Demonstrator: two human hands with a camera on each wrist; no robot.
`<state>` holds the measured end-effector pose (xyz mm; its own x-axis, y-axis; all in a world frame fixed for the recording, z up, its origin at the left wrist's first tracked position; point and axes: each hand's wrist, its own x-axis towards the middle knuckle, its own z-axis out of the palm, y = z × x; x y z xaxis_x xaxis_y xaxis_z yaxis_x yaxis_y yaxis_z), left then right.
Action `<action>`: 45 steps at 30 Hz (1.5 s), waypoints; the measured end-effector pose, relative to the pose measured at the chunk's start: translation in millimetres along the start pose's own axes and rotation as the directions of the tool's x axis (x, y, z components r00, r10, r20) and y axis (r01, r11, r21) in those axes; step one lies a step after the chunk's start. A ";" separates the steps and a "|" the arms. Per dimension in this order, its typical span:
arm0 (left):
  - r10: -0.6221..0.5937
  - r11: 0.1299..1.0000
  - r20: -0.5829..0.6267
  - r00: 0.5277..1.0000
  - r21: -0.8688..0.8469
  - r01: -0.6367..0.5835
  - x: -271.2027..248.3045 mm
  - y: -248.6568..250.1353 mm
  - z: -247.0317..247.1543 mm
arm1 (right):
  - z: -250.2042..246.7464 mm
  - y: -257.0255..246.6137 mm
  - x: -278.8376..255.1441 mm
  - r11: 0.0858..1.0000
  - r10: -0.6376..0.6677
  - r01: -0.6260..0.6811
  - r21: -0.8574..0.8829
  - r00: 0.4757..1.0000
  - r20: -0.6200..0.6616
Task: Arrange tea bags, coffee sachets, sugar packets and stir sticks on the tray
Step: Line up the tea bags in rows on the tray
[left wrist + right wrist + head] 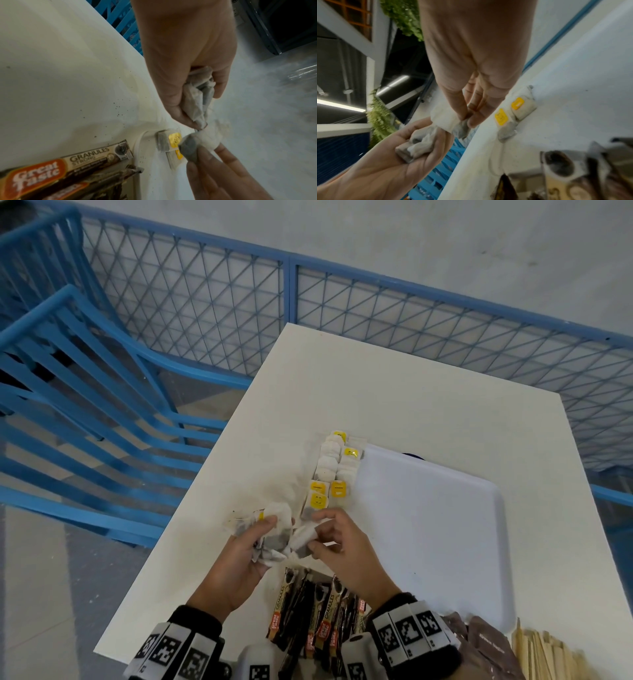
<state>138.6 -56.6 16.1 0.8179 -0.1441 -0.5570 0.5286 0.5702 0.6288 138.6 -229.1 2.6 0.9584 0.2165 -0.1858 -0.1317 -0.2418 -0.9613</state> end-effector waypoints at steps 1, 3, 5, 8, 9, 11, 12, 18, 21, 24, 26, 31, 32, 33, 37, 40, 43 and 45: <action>0.006 1.000 -0.008 1.000 -0.011 -0.006 0.0 0.2 -0.4 | -2.1 2.6 0.9 0.999 0.028 -0.028 0.020 0.999 -0.026; 0.018 0.999 -0.019 1.000 -0.044 -0.019 0.1 0.3 -1.9 | -7.1 8.3 3.9 0.995 0.087 -0.081 0.059 0.992 -0.097; 0.025 0.998 -0.024 0.999 -0.055 -0.026 -0.4 0.3 -3.1 | -13.9 15.7 8.3 0.988 0.140 -0.125 0.094 0.973 -0.182; 0.016 0.998 -0.023 1.000 -0.067 -0.017 -0.2 0.2 -4.6 | -24.0 27.8 18.0 0.973 0.220 -0.189 0.130 0.926 -0.306; 0.006 0.997 -0.019 1.000 -0.071 -0.007 -0.4 0.6 -4.6 | -27.2 32.1 21.7 0.965 0.252 -0.211 0.152 0.905 -0.342; -0.012 0.997 -0.004 1.000 -0.071 0.011 -0.9 1.3 -4.9 | -31.2 39.5 30.1 0.948 0.307 -0.246 0.199 0.870 -0.385; -0.018 0.998 0.000 1.000 -0.065 0.018 -0.8 1.4 -5.5 | -32.2 42.2 34.1 0.945 0.320 -0.257 0.203 0.860 -0.398; -0.026 0.999 0.038 0.999 0.021 0.026 -2.0 3.2 -7.7 | -30.9 46.1 49.3 0.965 0.259 -0.250 0.078 0.862 -0.435; -0.014 1.000 0.033 0.999 0.024 0.013 -0.5 2.6 -10.1 | -28.6 46.7 53.7 0.966 0.242 -0.256 0.031 0.857 -0.456; -0.017 0.999 0.031 0.999 0.047 0.015 0.5 2.5 -11.5 | -27.5 48.8 55.7 0.965 0.222 -0.262 -0.020 0.856 -0.467; -0.020 0.999 0.022 1.000 0.050 0.019 0.0 2.7 -10.0 | -26.9 48.9 56.5 0.962 0.203 -0.264 -0.066 0.858 -0.471; -0.012 0.999 0.016 1.000 0.052 0.011 -0.1 3.0 -6.5 | -24.4 42.7 56.4 0.955 0.155 -0.259 -0.147 0.853 -0.498; -0.011 0.998 0.013 1.000 0.061 0.010 0.7 2.2 -7.2 | -23.0 39.1 55.0 0.955 0.131 -0.244 -0.167 0.855 -0.503; -0.012 0.998 0.006 1.000 0.065 0.012 1.5 1.3 -7.8 | -21.2 34.3 53.1 0.958 0.103 -0.221 -0.185 0.862 -0.496; -0.019 0.998 -0.022 1.000 0.057 0.020 4.8 -0.6 -7.9 | -9.0 3.8 41.2 0.985 0.034 -0.089 -0.145 0.937 -0.347; -0.026 0.998 0.009 1.000 0.055 0.025 3.7 1.1 -3.7 | 0.3 -15.5 30.0 0.999 0.014 -0.018 -0.045 0.995 -0.103; -0.036 0.995 0.042 0.998 0.095 0.032 2.5 2.0 -0.7 | 7.8 -19.4 25.1 1.000 0.004 -0.004 -0.027 1.000 0.007; -0.040 0.993 0.045 0.998 0.110 0.035 2.0 2.1 -0.2 | 10.2 -18.2 25.4 0.999 0.003 -0.003 -0.034 1.000 -0.012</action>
<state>141.3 -55.5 16.2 0.8054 -0.2028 -0.5569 0.5788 0.4720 0.6650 162.7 -209.5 13.3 0.9612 0.2040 -0.1859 -0.1260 -0.2749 -0.9532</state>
